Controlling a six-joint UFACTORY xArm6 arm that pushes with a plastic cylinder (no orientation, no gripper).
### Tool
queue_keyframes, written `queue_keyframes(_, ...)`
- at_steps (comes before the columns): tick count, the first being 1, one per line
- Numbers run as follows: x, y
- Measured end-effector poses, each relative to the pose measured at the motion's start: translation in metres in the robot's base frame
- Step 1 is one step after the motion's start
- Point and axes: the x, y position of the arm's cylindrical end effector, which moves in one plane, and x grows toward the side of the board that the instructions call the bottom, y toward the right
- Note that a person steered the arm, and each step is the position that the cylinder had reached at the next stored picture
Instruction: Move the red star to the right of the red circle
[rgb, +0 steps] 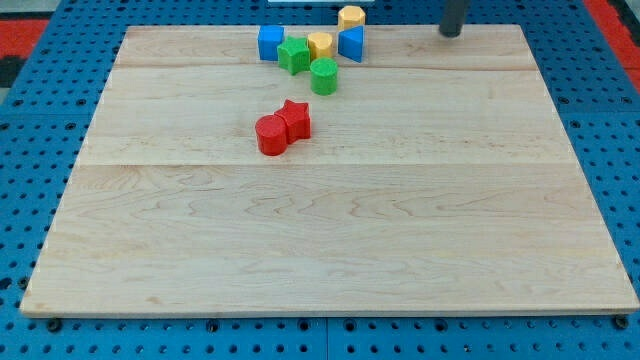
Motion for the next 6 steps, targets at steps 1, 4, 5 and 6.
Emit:
queue_keyframes(1, 0.073, -0.093)
queue_keyframes(4, 0.096, -0.151)
queue_keyframes(5, 0.118, -0.157)
queue_keyframes(6, 0.144, -0.157)
